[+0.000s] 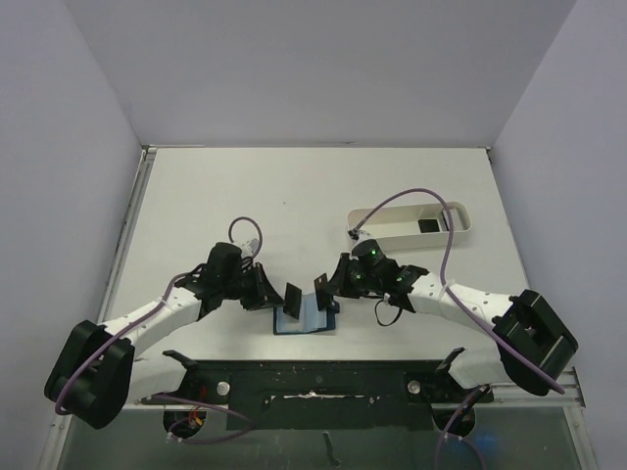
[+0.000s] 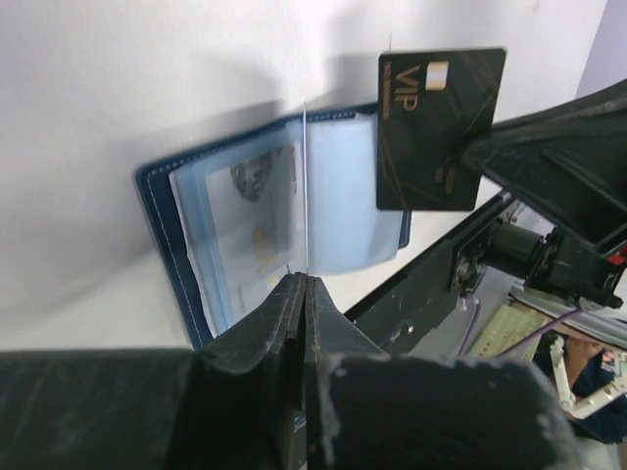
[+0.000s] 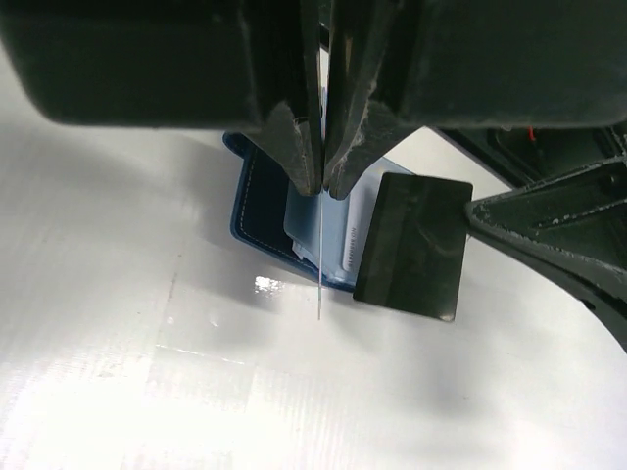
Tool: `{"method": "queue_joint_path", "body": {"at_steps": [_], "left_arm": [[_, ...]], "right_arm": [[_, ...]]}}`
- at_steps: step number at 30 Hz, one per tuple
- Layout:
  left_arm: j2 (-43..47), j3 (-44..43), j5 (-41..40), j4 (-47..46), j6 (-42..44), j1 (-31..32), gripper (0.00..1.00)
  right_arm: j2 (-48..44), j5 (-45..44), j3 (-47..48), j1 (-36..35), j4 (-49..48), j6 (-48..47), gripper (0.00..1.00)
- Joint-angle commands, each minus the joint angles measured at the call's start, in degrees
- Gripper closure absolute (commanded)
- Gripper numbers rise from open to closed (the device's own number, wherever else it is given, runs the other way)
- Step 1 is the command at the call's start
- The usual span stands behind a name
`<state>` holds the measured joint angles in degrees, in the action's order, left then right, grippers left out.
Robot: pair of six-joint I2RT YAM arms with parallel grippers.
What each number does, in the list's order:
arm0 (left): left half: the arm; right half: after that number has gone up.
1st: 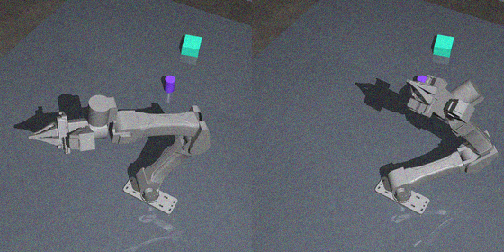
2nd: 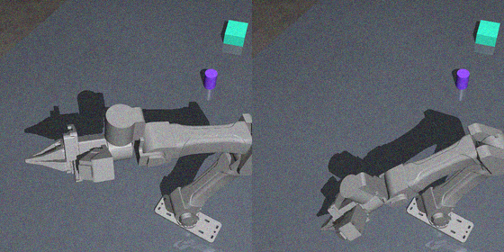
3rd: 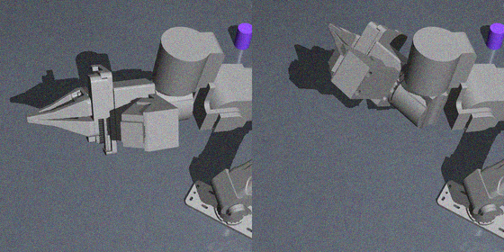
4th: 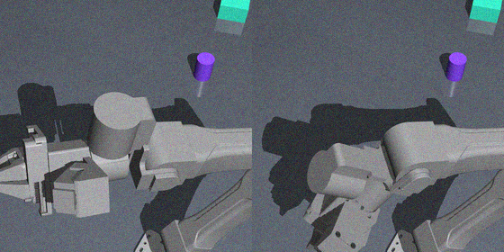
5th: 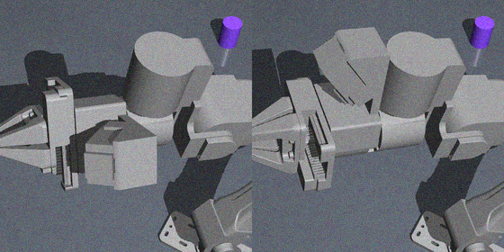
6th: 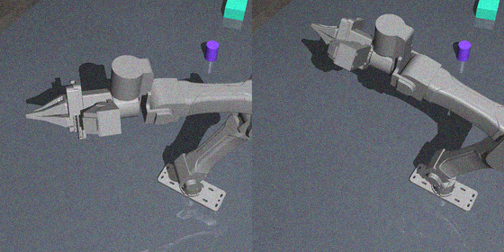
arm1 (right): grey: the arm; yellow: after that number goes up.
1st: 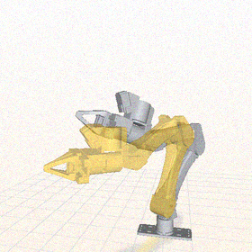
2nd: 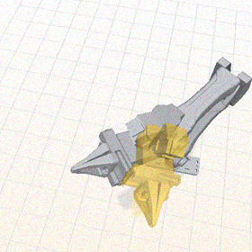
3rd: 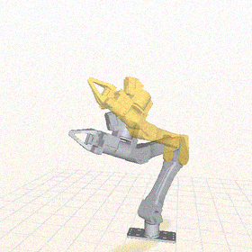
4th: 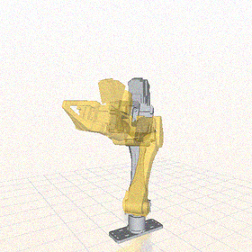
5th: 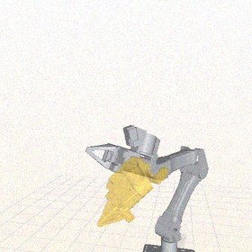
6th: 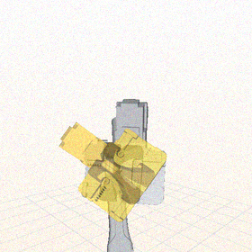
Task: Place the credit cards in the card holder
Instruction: Pick up the credit card from the center of the board.
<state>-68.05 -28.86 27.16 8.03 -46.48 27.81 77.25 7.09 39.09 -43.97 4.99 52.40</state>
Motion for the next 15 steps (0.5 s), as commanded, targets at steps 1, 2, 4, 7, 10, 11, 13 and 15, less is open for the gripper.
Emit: {"method": "queue_joint_path", "body": {"at_steps": [1,2,4,7,10,11,13,15], "left_arm": [[-0.45,2.31,5.27,-4.67,-3.20,1.23,1.00],[-0.95,3.08,5.94,-6.40,-4.12,1.54,1.00],[-2.02,3.74,6.38,-8.15,-5.05,2.25,1.00],[-3.30,4.13,4.73,-9.13,-5.69,4.05,1.00],[-4.15,4.65,2.76,-9.97,-6.31,5.32,1.00],[-4.38,4.81,1.90,-10.09,-6.34,5.65,1.00],[-4.75,5.29,1.44,-11.02,-6.49,5.81,1.00],[-4.74,5.85,1.30,-12.35,-6.76,6.03,1.00]], "right_arm": [[-2.28,-3.83,-1.22,-0.46,1.28,-1.11,1.00],[-2.08,-3.97,-1.65,-0.42,1.09,-0.97,1.00],[-1.71,-4.10,-2.62,-0.63,0.57,-0.59,1.00],[-1.33,-5.65,-3.76,-1.26,0.82,-0.08,1.00],[-1.39,-7.17,-4.32,-2.23,1.34,0.42,1.00],[-1.36,-7.67,-4.37,-2.59,1.60,0.56,1.00],[-1.24,-8.26,-4.44,-3.15,1.90,0.92,1.00],[-1.14,-8.59,-4.75,-3.61,1.71,1.11,1.00]]}}
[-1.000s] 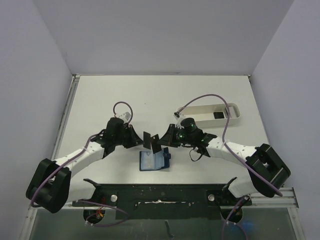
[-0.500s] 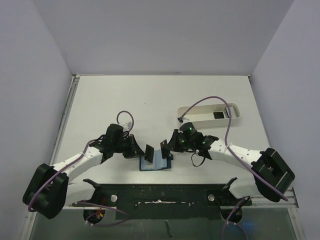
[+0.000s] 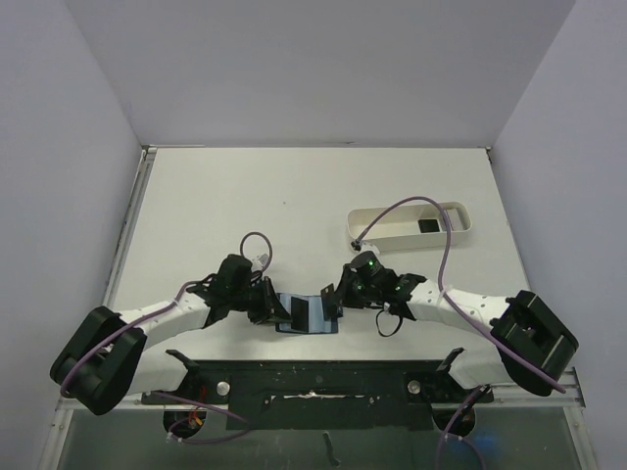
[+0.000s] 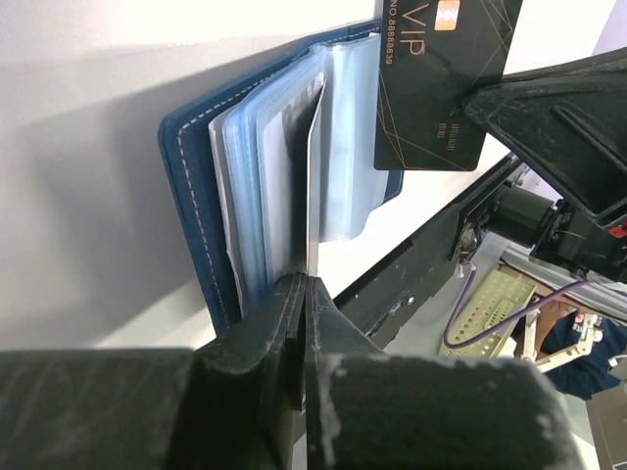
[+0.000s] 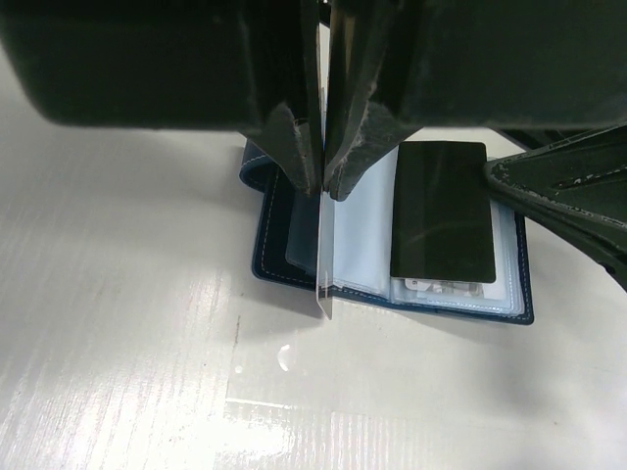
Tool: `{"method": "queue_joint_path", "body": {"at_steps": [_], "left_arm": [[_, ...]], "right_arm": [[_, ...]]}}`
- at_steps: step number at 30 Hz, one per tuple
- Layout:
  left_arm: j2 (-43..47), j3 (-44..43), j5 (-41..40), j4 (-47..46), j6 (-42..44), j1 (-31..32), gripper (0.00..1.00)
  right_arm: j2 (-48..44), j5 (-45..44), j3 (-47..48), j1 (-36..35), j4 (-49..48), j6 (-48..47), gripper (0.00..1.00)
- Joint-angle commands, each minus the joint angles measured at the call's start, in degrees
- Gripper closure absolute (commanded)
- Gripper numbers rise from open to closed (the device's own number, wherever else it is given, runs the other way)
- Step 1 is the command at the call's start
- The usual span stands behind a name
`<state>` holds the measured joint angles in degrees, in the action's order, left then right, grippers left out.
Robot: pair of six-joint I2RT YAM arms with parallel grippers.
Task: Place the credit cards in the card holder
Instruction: Pick up the credit card from the center of the board, then insert the credit card into the card holder.
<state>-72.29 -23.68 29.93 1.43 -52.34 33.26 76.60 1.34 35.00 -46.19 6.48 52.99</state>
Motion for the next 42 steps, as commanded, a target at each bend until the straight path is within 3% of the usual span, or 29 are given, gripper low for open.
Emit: {"method": "queue_joint_path", "body": {"at_steps": [1,10,15,26,42], "left_arm": [[-0.41,0.85,-2.05,-5.97,-0.85,0.69,1.00],[5.12,-0.48,-5.65,-0.27,-0.39,0.61,1.00],[7.76,-1.50,-4.14,-1.49,-2.06,0.73,1.00],[0.64,2.92,0.14,-12.06,-4.54,0.84,1.00],[-2.72,-1.01,-5.15,-2.46,2.42,0.90,1.00]], "right_arm": [[-0.43,-3.21,-0.84,-1.55,0.20,0.65,1.00],[-0.80,-5.80,-0.12,-2.42,2.63,0.71,1.00],[-1.49,-6.30,0.16,-2.75,2.85,0.62,1.00],[-1.07,-6.66,0.02,-3.16,2.29,0.97,1.00],[-0.99,-9.03,2.32,-4.24,8.02,0.55,1.00]]}}
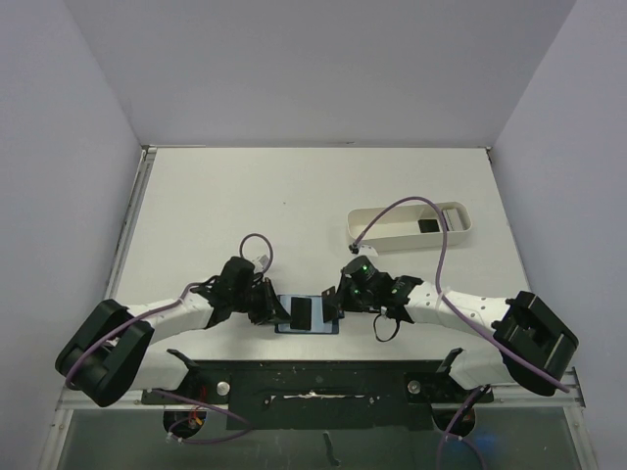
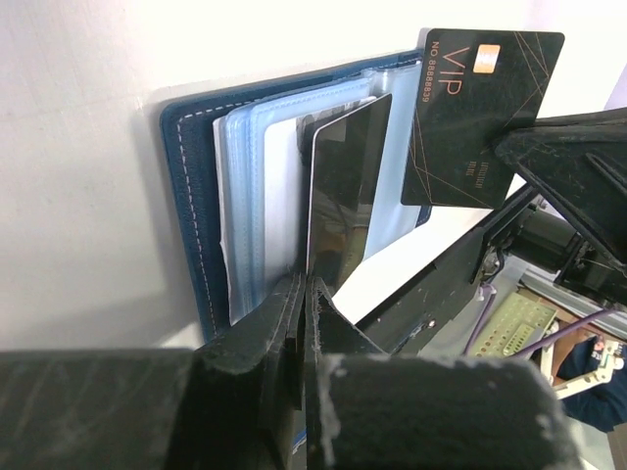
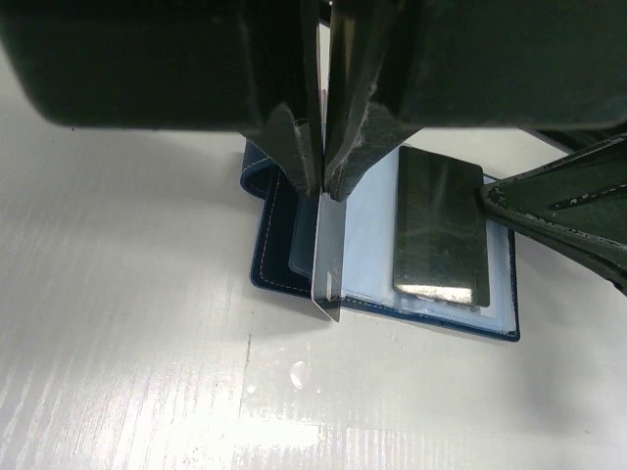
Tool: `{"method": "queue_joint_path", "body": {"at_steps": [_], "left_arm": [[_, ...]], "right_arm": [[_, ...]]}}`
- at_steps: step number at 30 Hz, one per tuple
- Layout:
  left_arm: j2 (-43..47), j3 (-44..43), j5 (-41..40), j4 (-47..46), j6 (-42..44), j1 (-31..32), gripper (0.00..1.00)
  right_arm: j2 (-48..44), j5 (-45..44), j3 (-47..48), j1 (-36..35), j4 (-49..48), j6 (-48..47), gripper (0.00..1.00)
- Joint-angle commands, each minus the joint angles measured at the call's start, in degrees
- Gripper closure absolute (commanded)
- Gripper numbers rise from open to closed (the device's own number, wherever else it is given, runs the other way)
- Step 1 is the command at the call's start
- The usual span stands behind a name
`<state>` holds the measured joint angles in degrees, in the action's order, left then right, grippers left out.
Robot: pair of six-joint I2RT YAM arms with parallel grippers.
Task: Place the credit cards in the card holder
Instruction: Insert the credit card into the card holder.
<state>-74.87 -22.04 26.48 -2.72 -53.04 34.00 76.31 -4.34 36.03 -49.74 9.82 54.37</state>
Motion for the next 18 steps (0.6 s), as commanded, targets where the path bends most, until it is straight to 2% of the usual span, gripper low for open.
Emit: {"method": "queue_joint_path", "body": {"at_steps": [1,10,18], "left_arm": [[-0.18,-2.38,-1.69,1.48,2.99,0.19,1.00],[-1.17,-1.77,0.13,-2.50,0.89,0.25,1.00],[-2.29,-2.67,0.65,-2.16,0.20,1.60,1.00]], "right_arm": [[-0.72,-3.31,1.19,-0.82,4.90,-0.58,1.00],[-1.04,-5.13,0.58,-2.70,5.31,0.63,1.00],[-0.63,-5.67,0.94,-3.57,4.77,1.09,1.00]]}}
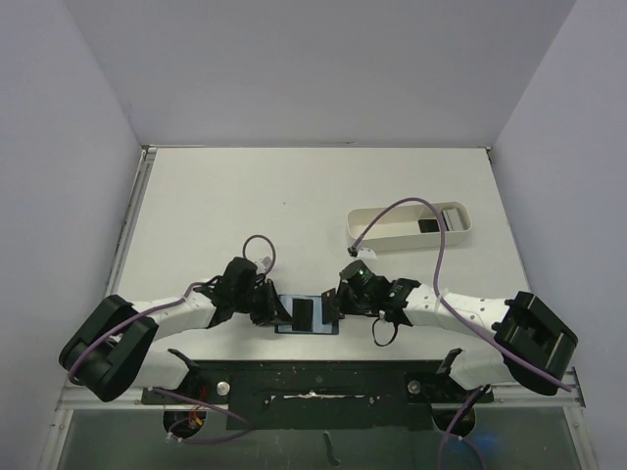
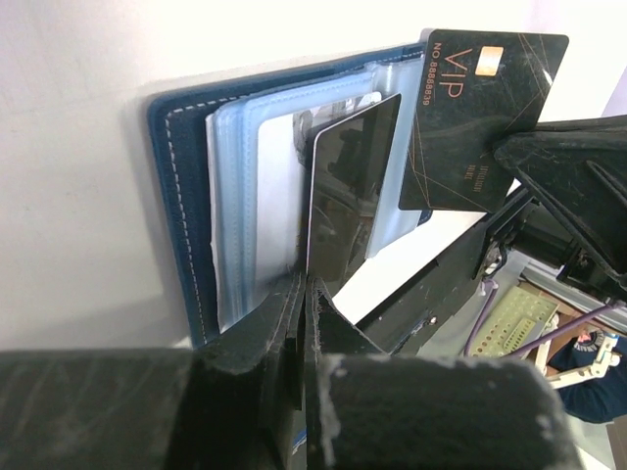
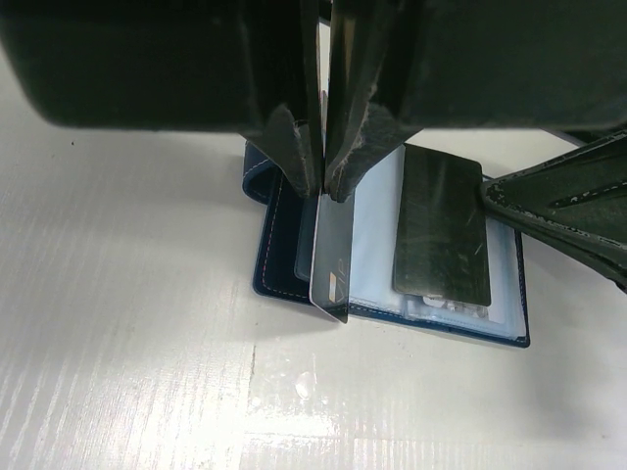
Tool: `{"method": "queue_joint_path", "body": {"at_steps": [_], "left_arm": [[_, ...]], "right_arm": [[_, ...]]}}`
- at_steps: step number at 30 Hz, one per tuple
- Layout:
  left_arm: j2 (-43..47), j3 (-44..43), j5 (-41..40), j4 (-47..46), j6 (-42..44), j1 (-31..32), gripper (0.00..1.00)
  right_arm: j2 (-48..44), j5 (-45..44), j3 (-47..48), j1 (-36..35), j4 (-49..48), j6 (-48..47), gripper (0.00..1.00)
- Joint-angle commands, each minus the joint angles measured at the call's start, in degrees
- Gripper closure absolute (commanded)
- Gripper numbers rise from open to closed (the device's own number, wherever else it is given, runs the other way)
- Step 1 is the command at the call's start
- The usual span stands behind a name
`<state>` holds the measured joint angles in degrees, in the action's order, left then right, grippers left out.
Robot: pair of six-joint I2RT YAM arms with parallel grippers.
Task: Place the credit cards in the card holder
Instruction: Insert the credit card into the card holder.
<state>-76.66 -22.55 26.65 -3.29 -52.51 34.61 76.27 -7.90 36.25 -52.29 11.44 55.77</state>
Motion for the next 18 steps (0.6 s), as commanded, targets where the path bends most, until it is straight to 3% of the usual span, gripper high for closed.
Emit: {"method": "queue_joint_path", "body": {"at_steps": [1,18], "left_arm": [[-0.57,-2.30,0.42,-1.63,-0.31,1.15,1.00],[-1.90,-2.59,-3.07,-4.13,-2.11,2.15,1.00]], "right_arm": [[-0.66,-2.19,0.87,-1.10,3.15,-0.31,1.00],[-3.52,-4.81,1.67,-1.66,5.62,0.61,1.00]]}}
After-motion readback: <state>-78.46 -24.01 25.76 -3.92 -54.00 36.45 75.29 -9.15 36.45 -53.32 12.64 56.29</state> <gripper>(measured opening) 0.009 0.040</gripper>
